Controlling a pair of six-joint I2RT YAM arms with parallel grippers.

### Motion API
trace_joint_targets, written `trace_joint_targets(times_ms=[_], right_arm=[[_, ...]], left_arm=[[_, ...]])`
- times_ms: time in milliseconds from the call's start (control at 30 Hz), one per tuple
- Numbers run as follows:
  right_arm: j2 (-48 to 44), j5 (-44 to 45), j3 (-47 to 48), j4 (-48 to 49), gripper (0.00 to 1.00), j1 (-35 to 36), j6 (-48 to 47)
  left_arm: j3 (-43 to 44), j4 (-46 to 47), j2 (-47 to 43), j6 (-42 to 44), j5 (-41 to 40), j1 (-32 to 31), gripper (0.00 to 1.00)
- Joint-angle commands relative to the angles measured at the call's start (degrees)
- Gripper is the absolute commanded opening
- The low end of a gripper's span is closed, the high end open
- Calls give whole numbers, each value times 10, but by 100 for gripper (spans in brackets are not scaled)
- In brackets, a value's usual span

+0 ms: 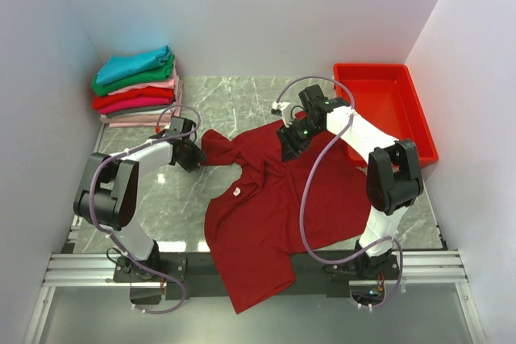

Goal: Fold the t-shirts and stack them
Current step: Flatten the tshirt out

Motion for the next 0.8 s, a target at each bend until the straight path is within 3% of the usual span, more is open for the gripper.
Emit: trace_joint_targets(times_ms=[0,267,400,467,500,633,767], right_arm=[[-17,-18,1,2,53,2,0],[-28,-22,-2,3,53,1,1],[-29,-23,1,2,53,2,0],[-33,-25,1,1,53,1,0],[-34,-26,2,1,53,2,0],[-44,-28,2,-1,54,0,-1],[-57,1,2,5,54,-14,-2]], left_arm=[[15,-70,49,3,-71,-5,38],[104,-121,145,42,-123,-32,36],[114,-138,155,66,-130,-41,27],[114,-140,158,76,-128,-43,13],[114,-140,158,87,-124,-44,0],[113,-130,146,109,-115,-45,0],[96,-118,63,136,-118,-45,0]])
